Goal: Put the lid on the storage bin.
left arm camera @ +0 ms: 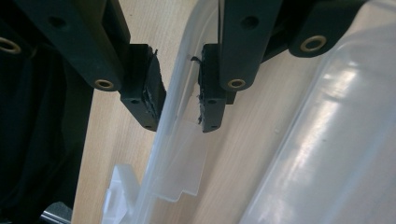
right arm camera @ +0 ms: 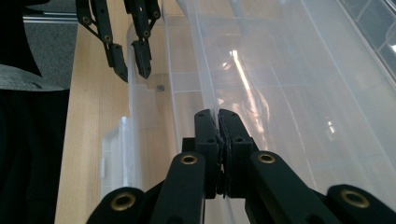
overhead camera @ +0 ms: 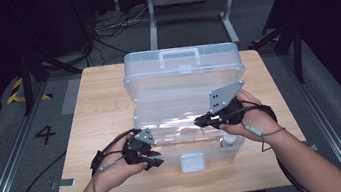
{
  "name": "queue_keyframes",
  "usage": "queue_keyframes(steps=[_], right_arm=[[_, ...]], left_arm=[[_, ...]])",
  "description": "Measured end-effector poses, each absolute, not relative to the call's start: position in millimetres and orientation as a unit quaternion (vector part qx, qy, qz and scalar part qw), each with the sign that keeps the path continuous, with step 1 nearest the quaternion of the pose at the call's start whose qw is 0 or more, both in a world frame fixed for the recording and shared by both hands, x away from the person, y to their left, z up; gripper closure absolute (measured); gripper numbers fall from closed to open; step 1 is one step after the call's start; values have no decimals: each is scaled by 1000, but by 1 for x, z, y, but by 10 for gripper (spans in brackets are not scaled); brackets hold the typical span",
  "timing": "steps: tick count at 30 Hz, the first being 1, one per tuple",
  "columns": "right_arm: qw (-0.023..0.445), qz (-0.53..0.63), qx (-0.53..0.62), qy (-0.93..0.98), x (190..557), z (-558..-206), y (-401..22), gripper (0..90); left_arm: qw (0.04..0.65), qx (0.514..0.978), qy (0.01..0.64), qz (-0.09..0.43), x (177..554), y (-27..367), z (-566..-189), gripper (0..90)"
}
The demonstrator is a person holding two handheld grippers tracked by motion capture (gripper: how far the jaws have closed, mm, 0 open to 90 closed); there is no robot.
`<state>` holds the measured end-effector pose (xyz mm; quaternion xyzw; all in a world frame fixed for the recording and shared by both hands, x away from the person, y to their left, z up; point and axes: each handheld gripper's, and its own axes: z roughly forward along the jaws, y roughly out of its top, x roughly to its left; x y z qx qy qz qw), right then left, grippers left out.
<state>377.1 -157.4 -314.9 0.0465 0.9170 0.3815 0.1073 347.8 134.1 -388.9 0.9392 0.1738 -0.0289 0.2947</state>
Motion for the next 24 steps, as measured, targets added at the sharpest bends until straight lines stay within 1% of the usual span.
queue_keyframes(steps=[3,5,11,14,16,18,24], right_arm=[[112,383,47,916,376,-316,-158,877],[113,384,47,915,375,-316,-158,877],[115,386,47,914,374,-317,-158,877],[115,388,49,913,373,-318,-158,877],[116,389,50,913,373,-318,-158,876],[117,388,50,913,373,-318,-158,876],[116,388,50,913,371,-319,-158,875]], left_arm=[[303,937,169,-30,345,137,-383,691],[305,937,169,-26,344,139,-380,695],[330,928,172,-24,343,149,-367,749],[346,922,172,-23,343,154,-361,792],[370,912,174,-28,343,158,-355,843],[381,907,177,-20,343,162,-351,873],[414,892,182,-1,343,170,-341,897]])
